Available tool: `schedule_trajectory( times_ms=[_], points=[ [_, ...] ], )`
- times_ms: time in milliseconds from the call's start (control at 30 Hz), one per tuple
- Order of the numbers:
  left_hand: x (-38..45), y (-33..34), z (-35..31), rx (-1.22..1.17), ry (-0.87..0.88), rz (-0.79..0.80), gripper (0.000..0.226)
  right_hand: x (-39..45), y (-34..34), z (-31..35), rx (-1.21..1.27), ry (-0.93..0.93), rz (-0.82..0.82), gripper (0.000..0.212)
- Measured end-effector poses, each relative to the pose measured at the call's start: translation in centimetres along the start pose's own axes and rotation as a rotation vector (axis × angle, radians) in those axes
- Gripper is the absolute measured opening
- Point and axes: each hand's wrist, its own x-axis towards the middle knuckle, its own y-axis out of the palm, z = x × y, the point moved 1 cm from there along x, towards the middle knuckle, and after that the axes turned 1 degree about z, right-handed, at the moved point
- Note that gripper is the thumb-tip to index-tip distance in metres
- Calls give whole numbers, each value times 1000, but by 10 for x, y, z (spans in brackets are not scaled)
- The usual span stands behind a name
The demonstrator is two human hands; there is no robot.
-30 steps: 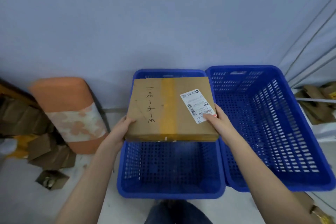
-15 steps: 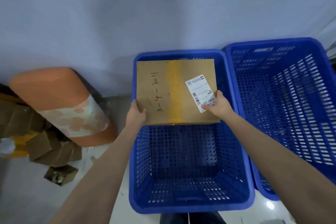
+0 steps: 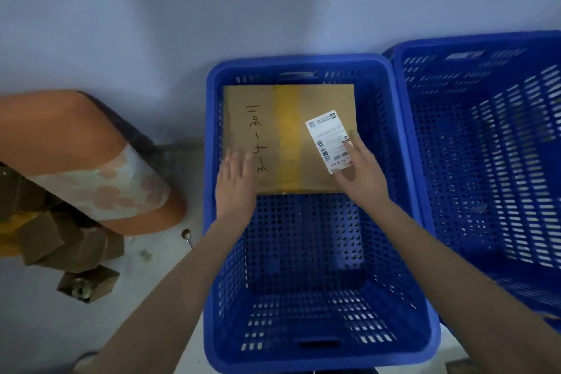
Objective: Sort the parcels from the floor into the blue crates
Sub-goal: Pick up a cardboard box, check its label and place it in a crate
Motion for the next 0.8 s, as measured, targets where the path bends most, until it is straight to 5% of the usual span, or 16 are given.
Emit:
schedule_trajectory(
  times_ms=[167,300,500,700,800],
  points=[
    [-32,34,-14,436,468,233,108,-48,34,5,-440,-201,8,69],
    [-16,38,-9,508,305,321,111,-34,43,-4,-575,-45,136,91],
    [14,23,-6,440,203,381,124,4,32,7,-686,-58,209,102],
    [19,11,-13,339,142,410,112,15,11,11,-516,-5,332,88],
    [8,0,-19,151,58,256,105,-1,-7,6,-325,1,329,76]
  ],
)
